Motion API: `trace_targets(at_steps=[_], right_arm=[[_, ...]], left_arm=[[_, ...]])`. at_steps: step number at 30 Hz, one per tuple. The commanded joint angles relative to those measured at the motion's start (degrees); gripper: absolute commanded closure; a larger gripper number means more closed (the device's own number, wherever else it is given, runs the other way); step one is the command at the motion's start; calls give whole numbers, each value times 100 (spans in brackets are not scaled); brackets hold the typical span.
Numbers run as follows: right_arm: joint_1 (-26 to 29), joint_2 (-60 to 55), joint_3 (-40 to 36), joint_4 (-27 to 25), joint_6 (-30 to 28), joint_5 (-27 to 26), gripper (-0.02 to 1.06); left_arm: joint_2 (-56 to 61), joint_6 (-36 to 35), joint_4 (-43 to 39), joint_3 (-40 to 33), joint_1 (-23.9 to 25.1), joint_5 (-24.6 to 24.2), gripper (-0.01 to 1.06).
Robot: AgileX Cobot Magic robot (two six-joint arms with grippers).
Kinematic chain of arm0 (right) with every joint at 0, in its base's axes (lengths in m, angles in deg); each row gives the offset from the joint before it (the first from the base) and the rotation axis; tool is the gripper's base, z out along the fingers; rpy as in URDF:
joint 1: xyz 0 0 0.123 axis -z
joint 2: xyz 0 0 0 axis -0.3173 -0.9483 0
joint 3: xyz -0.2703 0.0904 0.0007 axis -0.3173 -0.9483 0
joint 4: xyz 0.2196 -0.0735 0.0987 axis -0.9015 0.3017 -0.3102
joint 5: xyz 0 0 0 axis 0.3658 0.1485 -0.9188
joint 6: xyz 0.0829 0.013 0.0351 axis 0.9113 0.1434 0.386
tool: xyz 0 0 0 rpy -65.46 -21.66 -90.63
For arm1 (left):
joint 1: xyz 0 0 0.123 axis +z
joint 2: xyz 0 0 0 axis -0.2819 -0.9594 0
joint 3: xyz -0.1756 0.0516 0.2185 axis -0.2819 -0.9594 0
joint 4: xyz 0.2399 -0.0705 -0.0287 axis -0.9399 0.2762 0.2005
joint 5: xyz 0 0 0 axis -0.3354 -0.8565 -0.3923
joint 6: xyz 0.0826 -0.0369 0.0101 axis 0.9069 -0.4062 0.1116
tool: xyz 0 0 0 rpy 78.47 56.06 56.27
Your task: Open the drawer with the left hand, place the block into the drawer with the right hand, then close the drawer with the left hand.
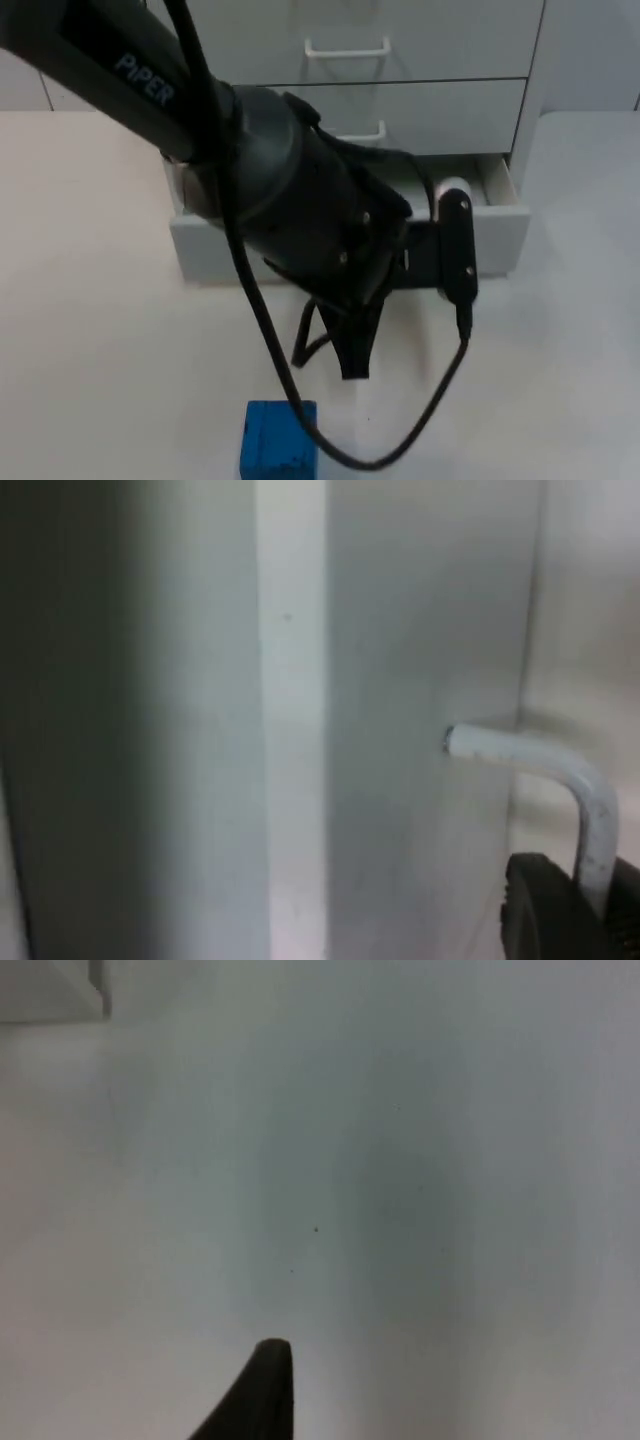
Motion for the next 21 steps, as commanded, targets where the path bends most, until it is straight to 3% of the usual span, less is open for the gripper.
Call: trace_targets(at_steps=[1, 9, 21], right_arm=[[31, -4, 51, 0, -3, -64, 1], [31, -4, 51, -30, -3, -63, 1], [31, -4, 51, -53, -3, -41, 1]], left_arm=[[36, -270, 626, -204, -192, 53, 105], [188, -51, 973, -444, -560, -105, 105], [185, 50, 916, -455, -560, -3, 105]])
